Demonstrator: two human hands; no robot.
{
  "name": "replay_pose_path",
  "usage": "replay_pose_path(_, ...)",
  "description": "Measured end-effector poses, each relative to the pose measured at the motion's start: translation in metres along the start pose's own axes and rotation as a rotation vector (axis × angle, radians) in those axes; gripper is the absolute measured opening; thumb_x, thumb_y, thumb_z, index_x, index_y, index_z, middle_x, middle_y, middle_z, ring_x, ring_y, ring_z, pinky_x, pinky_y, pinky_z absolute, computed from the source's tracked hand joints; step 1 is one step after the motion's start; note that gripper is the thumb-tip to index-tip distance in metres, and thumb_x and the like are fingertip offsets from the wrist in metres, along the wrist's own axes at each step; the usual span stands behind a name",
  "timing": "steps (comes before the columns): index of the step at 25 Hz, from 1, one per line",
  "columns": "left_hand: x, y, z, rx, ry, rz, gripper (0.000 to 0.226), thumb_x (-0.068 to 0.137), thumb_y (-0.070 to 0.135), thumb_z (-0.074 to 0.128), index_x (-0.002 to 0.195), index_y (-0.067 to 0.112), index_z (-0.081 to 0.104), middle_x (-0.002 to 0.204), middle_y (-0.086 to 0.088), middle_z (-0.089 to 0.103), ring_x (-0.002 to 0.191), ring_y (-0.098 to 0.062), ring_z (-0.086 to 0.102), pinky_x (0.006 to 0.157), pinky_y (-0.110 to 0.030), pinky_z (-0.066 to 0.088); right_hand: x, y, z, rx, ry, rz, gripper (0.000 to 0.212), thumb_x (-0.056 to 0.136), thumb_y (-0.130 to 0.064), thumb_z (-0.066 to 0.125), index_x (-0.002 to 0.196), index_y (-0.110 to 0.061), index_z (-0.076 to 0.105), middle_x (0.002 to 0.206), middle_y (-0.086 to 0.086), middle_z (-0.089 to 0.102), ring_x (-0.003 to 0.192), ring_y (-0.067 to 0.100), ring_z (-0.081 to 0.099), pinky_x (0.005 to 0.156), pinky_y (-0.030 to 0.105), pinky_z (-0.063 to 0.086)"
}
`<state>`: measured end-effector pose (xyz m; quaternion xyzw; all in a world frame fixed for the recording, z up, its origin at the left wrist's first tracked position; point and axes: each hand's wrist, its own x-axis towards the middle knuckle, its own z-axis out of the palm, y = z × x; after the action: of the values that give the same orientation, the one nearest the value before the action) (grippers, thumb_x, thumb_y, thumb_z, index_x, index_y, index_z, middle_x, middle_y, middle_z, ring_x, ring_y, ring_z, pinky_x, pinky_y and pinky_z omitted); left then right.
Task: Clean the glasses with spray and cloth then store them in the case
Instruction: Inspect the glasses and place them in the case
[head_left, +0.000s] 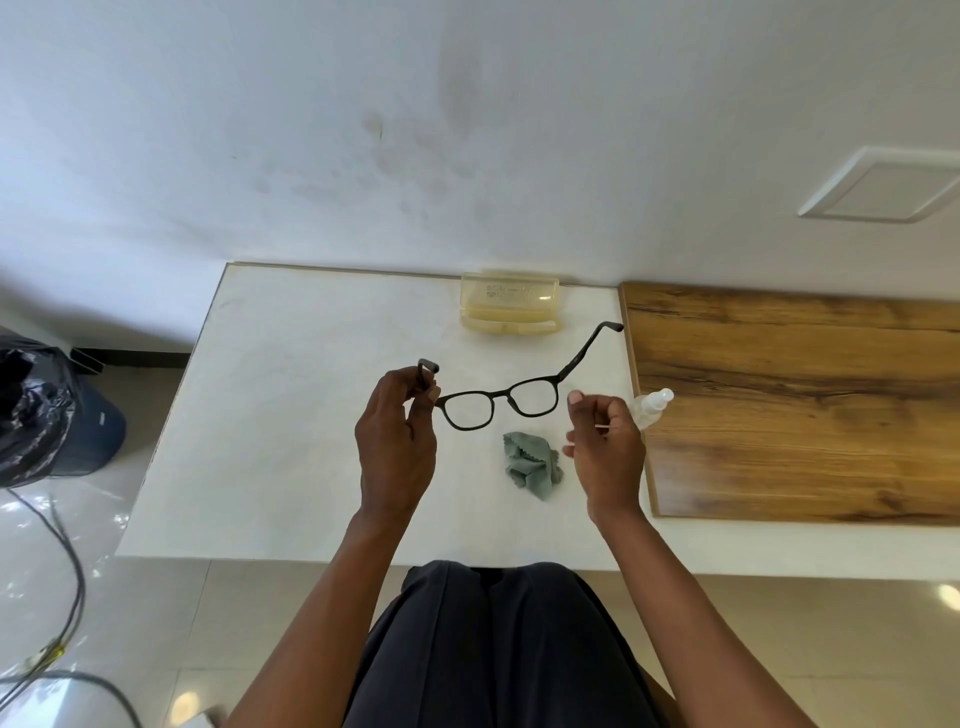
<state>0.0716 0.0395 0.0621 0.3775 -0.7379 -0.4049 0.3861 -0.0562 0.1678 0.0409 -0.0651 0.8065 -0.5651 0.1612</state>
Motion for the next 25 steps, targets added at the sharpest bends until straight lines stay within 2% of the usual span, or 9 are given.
replay_pose_path(3, 0.001, -0.001, -0.002, -0.003, -0.007, -0.006, 0.009, 0.087, -0.002, 0.057, 0.094, 0.004, 0.059, 0.09, 0.002, 0.063, 0.083, 0.014, 0.056, 0.067, -0.001, 0.039, 0.006, -0.011, -0.003, 0.044, -0.084, -0.107, 0.025, 0.085, -0.039, 0.062, 0.109, -0.037, 0.054, 0.103, -0.004, 0.06, 0.091, 0.018, 0.062, 0.082, 0.046, 0.055)
replay_pose_path(5, 0.001, 0.0, -0.002, -0.01, -0.014, 0.003, 0.009, 0.087, -0.002, 0.057, 0.094, 0.004, 0.059, 0.09, 0.002, 0.064, 0.083, 0.014, 0.057, 0.065, -0.001, 0.039, 0.01, -0.018, -0.004, 0.02, -0.128, -0.178, 0.034, 0.086, -0.036, 0.061, 0.118, -0.038, 0.05, 0.106, -0.003, 0.058, 0.094, 0.019, 0.061, 0.084, 0.043, 0.054)
replay_pose_path(9, 0.003, 0.002, -0.002, -0.015, -0.022, 0.043, 0.012, 0.087, -0.004, 0.057, 0.096, 0.002, 0.061, 0.091, 0.003, 0.063, 0.082, 0.014, 0.057, 0.065, -0.001, 0.041, 0.019, -0.028, -0.005, -0.051, -0.117, -0.271, 0.017, 0.091, -0.02, 0.057, 0.107, -0.024, 0.062, 0.094, -0.006, 0.063, 0.086, 0.014, 0.061, 0.083, 0.045, 0.054)
replay_pose_path(12, 0.007, 0.001, -0.004, 0.022, -0.06, 0.189, 0.02, 0.084, -0.008, 0.057, 0.102, -0.001, 0.064, 0.094, -0.003, 0.063, 0.085, 0.005, 0.057, 0.075, -0.006, 0.047, 0.02, -0.03, -0.008, -0.076, -0.113, -0.278, 0.013, 0.09, -0.015, 0.058, 0.101, -0.016, 0.066, 0.093, 0.005, 0.067, 0.08, 0.015, 0.064, 0.079, 0.029, 0.052)
replay_pose_path(14, 0.01, -0.002, -0.004, 0.06, -0.113, 0.297, 0.026, 0.084, -0.009, 0.057, 0.108, -0.001, 0.064, 0.095, -0.01, 0.063, 0.085, -0.002, 0.057, 0.078, -0.009, 0.047, 0.02, -0.031, -0.009, -0.073, -0.11, -0.282, 0.013, 0.09, -0.013, 0.059, 0.1, -0.015, 0.067, 0.093, 0.007, 0.068, 0.073, 0.004, 0.063, 0.075, 0.021, 0.051)
replay_pose_path(17, 0.012, -0.01, -0.001, 0.194, -0.214, 0.414, 0.04, 0.084, -0.005, 0.053, 0.12, 0.013, 0.057, 0.096, -0.009, 0.061, 0.085, -0.018, 0.062, 0.07, -0.026, 0.054, 0.02, -0.03, -0.01, -0.063, -0.125, -0.283, 0.015, 0.088, -0.011, 0.06, 0.1, -0.012, 0.069, 0.092, 0.007, 0.069, 0.068, -0.006, 0.061, 0.077, 0.027, 0.053)
replay_pose_path(19, 0.013, -0.016, 0.002, 0.329, -0.276, 0.465, 0.05, 0.083, -0.004, 0.051, 0.125, 0.022, 0.049, 0.101, 0.001, 0.052, 0.087, -0.022, 0.057, 0.056, -0.034, 0.054, 0.021, -0.03, -0.01, -0.076, -0.137, -0.296, 0.016, 0.087, -0.011, 0.061, 0.101, -0.011, 0.069, 0.094, 0.01, 0.07, 0.074, -0.001, 0.063, 0.079, 0.031, 0.054)
replay_pose_path(22, 0.013, -0.019, 0.005, 0.439, -0.321, 0.513, 0.053, 0.079, -0.005, 0.051, 0.124, 0.021, 0.052, 0.097, 0.002, 0.052, 0.084, -0.017, 0.046, 0.044, -0.028, 0.048, 0.023, -0.03, -0.013, -0.136, -0.162, -0.359, 0.017, 0.086, -0.013, 0.064, 0.101, -0.008, 0.07, 0.094, 0.008, 0.071, 0.081, 0.019, 0.066, 0.08, 0.042, 0.055)
replay_pose_path(25, 0.013, -0.02, 0.005, 0.561, -0.347, 0.572, 0.05, 0.071, -0.007, 0.05, 0.116, 0.013, 0.062, 0.087, -0.005, 0.061, 0.075, -0.021, 0.051, 0.045, -0.027, 0.043, 0.019, -0.033, -0.014, -0.174, -0.211, -0.389, 0.017, 0.084, -0.012, 0.066, 0.1, -0.009, 0.071, 0.093, 0.003, 0.071, 0.081, 0.018, 0.066, 0.078, 0.039, 0.055)
